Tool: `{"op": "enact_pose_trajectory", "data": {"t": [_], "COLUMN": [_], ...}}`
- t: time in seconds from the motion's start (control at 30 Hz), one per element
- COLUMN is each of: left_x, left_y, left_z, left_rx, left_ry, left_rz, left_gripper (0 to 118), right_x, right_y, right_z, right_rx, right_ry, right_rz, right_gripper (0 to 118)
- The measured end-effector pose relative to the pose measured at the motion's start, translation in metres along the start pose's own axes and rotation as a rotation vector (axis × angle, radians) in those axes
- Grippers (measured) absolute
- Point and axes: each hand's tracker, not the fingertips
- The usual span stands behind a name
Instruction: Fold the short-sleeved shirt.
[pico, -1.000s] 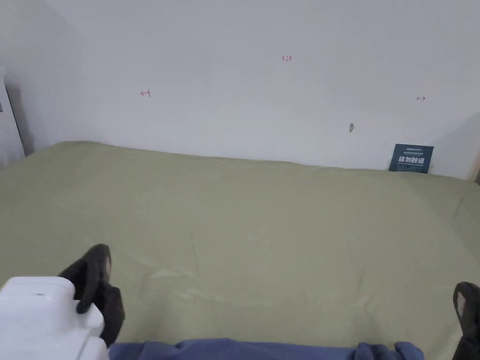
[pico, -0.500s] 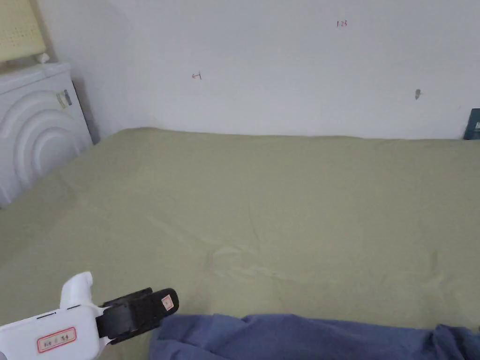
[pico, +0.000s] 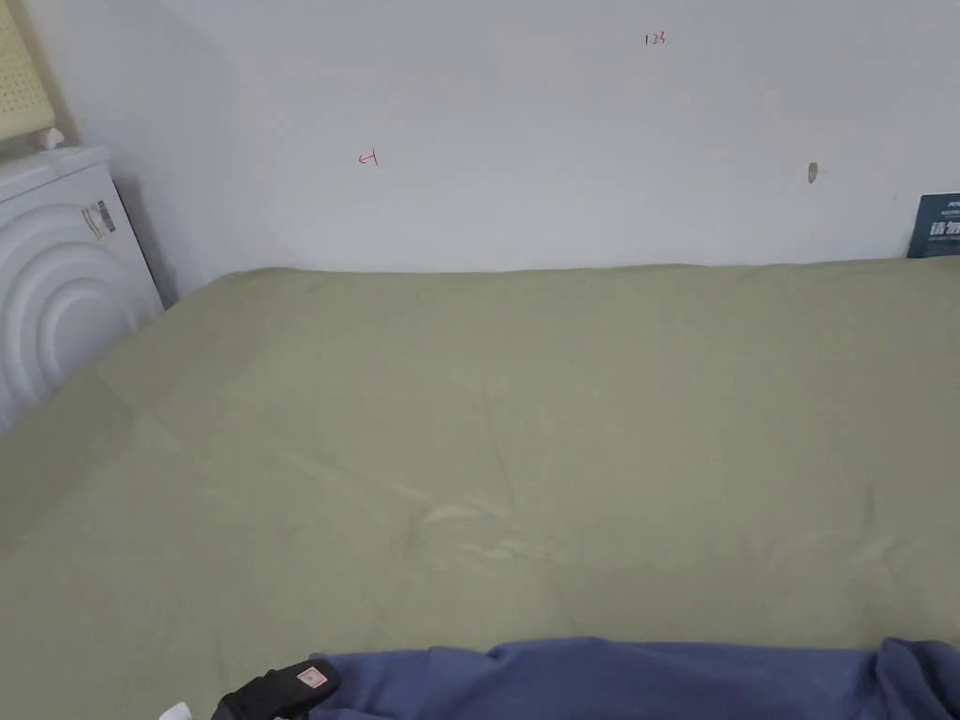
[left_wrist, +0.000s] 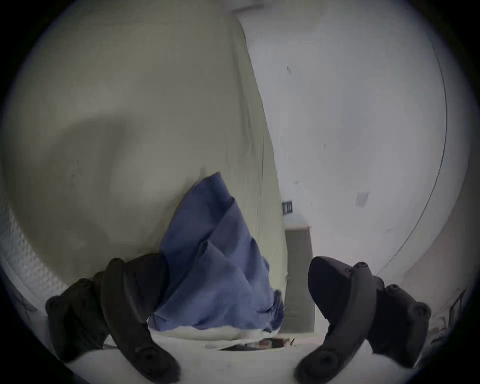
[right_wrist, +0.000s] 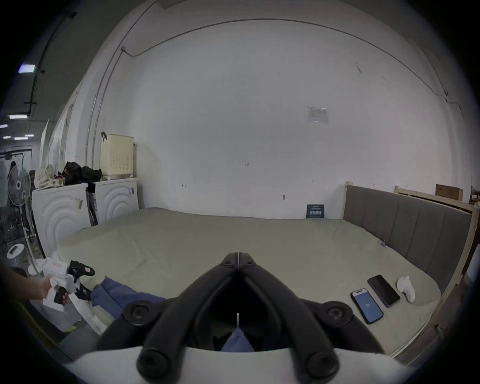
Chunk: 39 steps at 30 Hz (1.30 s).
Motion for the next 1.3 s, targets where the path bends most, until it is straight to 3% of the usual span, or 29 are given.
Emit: {"op": "enact_pose_trajectory", "data": {"t": [0.03,0.07,0.1,0.13,0.17,0.2,0.23,0.37,0.47,0.6,0.77,0.87,0.97,1.0,1.03,1.07,1.1,1.13,1.3], "left_x": [0.001,0.003,0.011,0.012,0.014,0.015,0.013,0.030,0.075,0.158,0.207,0.201,0.174,0.164,0.155,0.146,0.139,0.135,0.146], "left_y": [0.001,0.000,0.001,0.000,-0.002,-0.007,-0.005,-0.001,-0.003,-0.039,-0.109,-0.154,-0.186,-0.192,-0.197,-0.200,-0.202,-0.202,-0.166], "left_z": [0.001,0.001,0.000,-0.002,-0.005,-0.001,-0.005,-0.005,-0.003,-0.020,-0.076,-0.119,-0.159,-0.170,-0.178,-0.183,-0.186,-0.184,-0.146], "left_rx": [-0.012,-0.022,-0.015,-0.016,-0.027,-0.013,-0.004,0.001,0.056,-0.029,-0.200,-0.311,-0.385,-0.410,-0.429,-0.447,-0.472,-0.476,-0.273], "left_ry": [0.007,0.052,0.140,0.225,0.314,0.167,0.164,0.235,0.134,0.055,-0.049,-0.001,0.022,0.024,0.025,0.031,0.055,0.090,-0.081], "left_rz": [-0.018,-0.069,-0.113,-0.144,-0.141,-0.081,-0.058,-0.114,-0.243,-0.546,-0.645,-0.687,-0.623,-0.598,-0.592,-0.555,-0.517,-0.493,-0.423], "left_gripper": [106,80,26,6,6,6,6,6,6,6,6,6,7,13,31,74,96,99,98], "right_x": [0.001,0.000,-0.001,-0.001,-0.002,-0.002,-0.003,0.002,0.010,0.014,0.019,0.026,0.031,0.032,0.033,0.034,0.037,0.038,0.038], "right_y": [0.000,-0.001,-0.002,-0.002,-0.001,-0.002,-0.003,-0.003,-0.001,0.004,0.009,0.007,0.007,0.006,0.006,0.006,0.004,0.004,0.003], "right_z": [0.000,0.000,0.000,-0.001,-0.001,-0.001,0.000,0.004,0.006,0.011,0.015,0.018,0.021,0.022,0.023,0.023,0.022,0.022,0.021], "right_rx": [0.000,0.002,0.004,0.001,-0.003,-0.010,-0.011,-0.027,-0.026,-0.007,0.010,0.015,0.008,0.006,0.004,-0.001,-0.008,-0.013,-0.013], "right_ry": [0.003,0.005,0.012,0.017,0.016,0.022,0.019,0.004,-0.011,-0.021,-0.033,-0.043,-0.056,-0.060,-0.064,-0.068,-0.068,-0.072,-0.062], "right_rz": [-0.009,-0.016,-0.024,-0.034,-0.045,-0.051,-0.055,-0.054,-0.079,-0.088,-0.091,-0.098,-0.106,-0.109,-0.110,-0.109,-0.105,-0.099,-0.108], "right_gripper": [0,0,0,0,0,0,0,0,0,0,0,0,0,0,0,0,0,0,0]}}
